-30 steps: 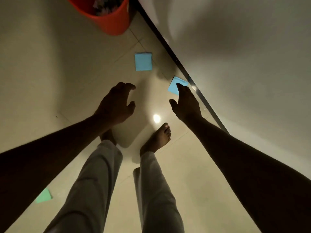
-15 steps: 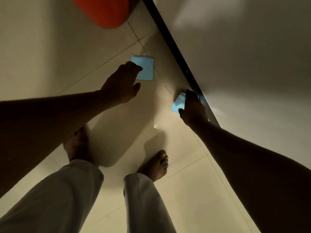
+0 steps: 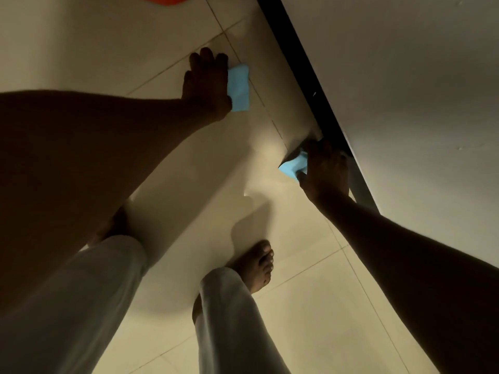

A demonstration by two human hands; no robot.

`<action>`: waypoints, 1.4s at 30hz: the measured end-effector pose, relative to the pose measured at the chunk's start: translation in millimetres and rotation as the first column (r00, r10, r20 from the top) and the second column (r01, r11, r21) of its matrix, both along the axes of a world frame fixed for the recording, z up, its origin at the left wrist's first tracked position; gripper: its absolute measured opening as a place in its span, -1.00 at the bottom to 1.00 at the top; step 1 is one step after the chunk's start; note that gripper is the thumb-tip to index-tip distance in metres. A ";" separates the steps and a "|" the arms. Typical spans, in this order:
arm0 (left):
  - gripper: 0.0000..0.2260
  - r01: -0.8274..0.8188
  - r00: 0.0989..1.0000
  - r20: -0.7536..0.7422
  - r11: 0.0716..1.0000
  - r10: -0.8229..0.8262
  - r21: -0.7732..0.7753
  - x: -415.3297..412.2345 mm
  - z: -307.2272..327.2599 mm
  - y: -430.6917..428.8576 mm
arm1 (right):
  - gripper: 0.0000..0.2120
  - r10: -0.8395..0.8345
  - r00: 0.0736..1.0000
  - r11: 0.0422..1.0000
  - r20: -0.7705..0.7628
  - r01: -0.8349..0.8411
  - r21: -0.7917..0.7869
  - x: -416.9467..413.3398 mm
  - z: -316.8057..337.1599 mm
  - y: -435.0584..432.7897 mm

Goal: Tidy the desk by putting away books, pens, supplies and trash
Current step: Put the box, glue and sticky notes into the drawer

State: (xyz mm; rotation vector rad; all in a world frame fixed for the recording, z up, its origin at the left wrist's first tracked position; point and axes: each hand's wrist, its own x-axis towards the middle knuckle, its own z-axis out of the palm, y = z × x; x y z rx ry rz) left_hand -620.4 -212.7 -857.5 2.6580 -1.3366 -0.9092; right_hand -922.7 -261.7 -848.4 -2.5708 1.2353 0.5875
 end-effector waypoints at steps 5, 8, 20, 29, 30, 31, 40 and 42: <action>-0.68 -0.135 0.979 -0.166 0.988 0.121 -0.078 -0.2 16.0 24.1 | -0.63 0.059 0.994 0.998 -0.097 -0.062 -0.021 16.0 25.1 10.2; -0.81 -0.203 0.941 -0.299 0.971 0.157 -0.129 -3.5 59.5 54.2 | -0.72 -0.013 1.000 0.995 -0.012 0.015 0.098 31.3 63.5 30.0; -0.75 -0.604 0.737 -0.515 0.770 0.439 -0.208 34.2 387.4 175.4 | -0.78 -0.418 0.871 0.788 0.259 0.205 0.580 128.8 363.8 119.4; -0.84 -0.717 0.678 -0.548 0.605 0.490 -0.347 66.0 642.1 228.9 | -0.87 -0.430 0.779 0.805 0.456 0.102 0.585 176.6 600.0 138.6; -0.83 -0.730 0.669 -0.555 0.579 0.495 -0.363 65.5 666.6 236.0 | -0.91 -0.440 0.762 0.800 0.475 0.093 0.593 180.2 621.4 141.0; -0.81 -0.743 0.659 -0.558 0.550 0.505 -0.381 64.0 687.9 243.4 | -0.94 -0.450 0.753 0.792 0.481 0.087 0.604 183.1 641.4 143.9; -0.85 -0.833 0.525 -0.606 0.216 0.597 -0.509 41.0 831.4 320.3 | -0.76 -0.378 0.674 0.770 0.635 -0.152 0.619 200.7 772.2 161.0; -0.82 -0.843 0.482 -0.628 0.129 0.611 -0.522 33.9 853.8 342.6 | -0.74 -0.308 0.683 0.763 0.662 -0.238 0.601 208.2 797.0 166.3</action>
